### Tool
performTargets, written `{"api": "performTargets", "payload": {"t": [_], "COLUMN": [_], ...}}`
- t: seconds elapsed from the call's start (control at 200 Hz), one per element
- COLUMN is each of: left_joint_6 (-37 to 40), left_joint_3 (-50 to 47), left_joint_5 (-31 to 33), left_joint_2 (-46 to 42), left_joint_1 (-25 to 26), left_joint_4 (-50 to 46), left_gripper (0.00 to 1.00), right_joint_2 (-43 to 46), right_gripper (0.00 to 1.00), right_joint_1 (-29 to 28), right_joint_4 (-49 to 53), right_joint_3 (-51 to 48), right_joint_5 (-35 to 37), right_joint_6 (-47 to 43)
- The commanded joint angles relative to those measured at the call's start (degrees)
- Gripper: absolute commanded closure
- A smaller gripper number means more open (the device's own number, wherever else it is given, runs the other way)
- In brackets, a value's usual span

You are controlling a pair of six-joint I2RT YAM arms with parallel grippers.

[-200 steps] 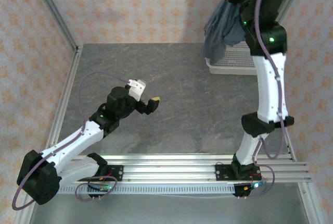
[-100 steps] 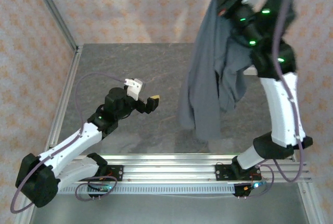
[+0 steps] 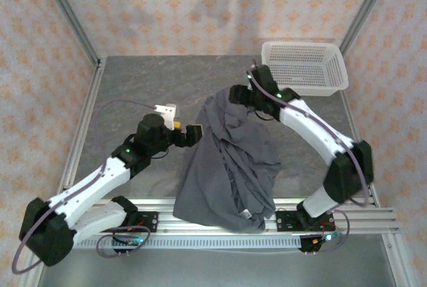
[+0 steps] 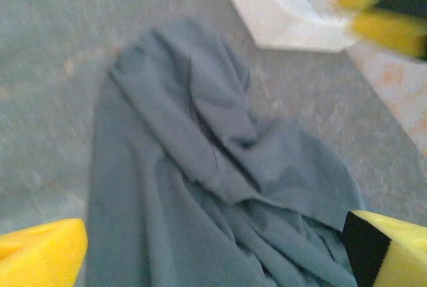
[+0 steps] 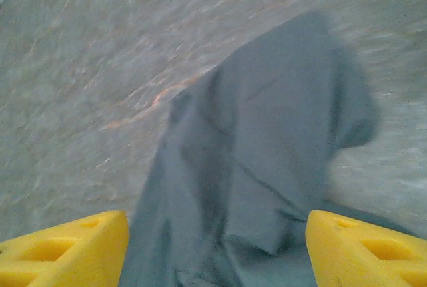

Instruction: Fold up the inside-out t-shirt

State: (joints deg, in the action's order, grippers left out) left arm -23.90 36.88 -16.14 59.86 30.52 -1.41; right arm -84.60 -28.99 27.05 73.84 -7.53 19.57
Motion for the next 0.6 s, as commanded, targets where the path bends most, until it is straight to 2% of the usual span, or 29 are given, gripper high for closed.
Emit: {"api": "performTargets", "payload": {"t": [0.0,0.08,0.16,0.25,0.305,0.425,0.535,0.595], "left_joint_6": [-6.4,-10.2,-10.3,-10.7,-11.9,-14.5,-17.8,-19.2], "left_joint_3": [1.4,1.5,2.8,4.7,6.4,12.3,20.1,26.0], "left_joint_5": [-1.4,2.5,2.8,1.3,1.7,6.4,12.6,13.4], "left_joint_2": [4.6,8.4,12.6,16.0,17.6,22.5,30.1,35.5], "left_joint_1": [2.5,3.2,3.3,3.3,3.3,3.4,3.1,2.3], "left_joint_4": [-6.5,-8.4,-9.0,-6.6,-5.1,-3.6,-5.7,-9.8], "left_gripper": [0.04,0.10,0.12,0.13,0.15,0.22,0.36,0.44], "right_joint_2": [4.3,2.5,0.1,-1.2,-1.4,-1.0,0.0,0.8], "right_gripper": [0.29,0.29,0.28,0.28,0.33,0.40,0.41,0.40], "right_joint_1": [0.8,0.8,0.5,-0.4,-0.5,-0.5,-0.5,-0.5], "right_joint_4": [-3.9,-3.5,-3.5,-4.5,-5.6,-7.7,-8.3,-8.3], "right_joint_3": [-7.8,-11.4,-13.7,-16.4,-18.1,-20.3,-21.7,-22.4], "right_joint_5": [9.5,4.1,-0.1,0.3,0.5,0.3,0.7,1.1], "right_joint_6": [2.8,3.3,3.9,4.6,5.5,7.1,8.2,8.3]}}
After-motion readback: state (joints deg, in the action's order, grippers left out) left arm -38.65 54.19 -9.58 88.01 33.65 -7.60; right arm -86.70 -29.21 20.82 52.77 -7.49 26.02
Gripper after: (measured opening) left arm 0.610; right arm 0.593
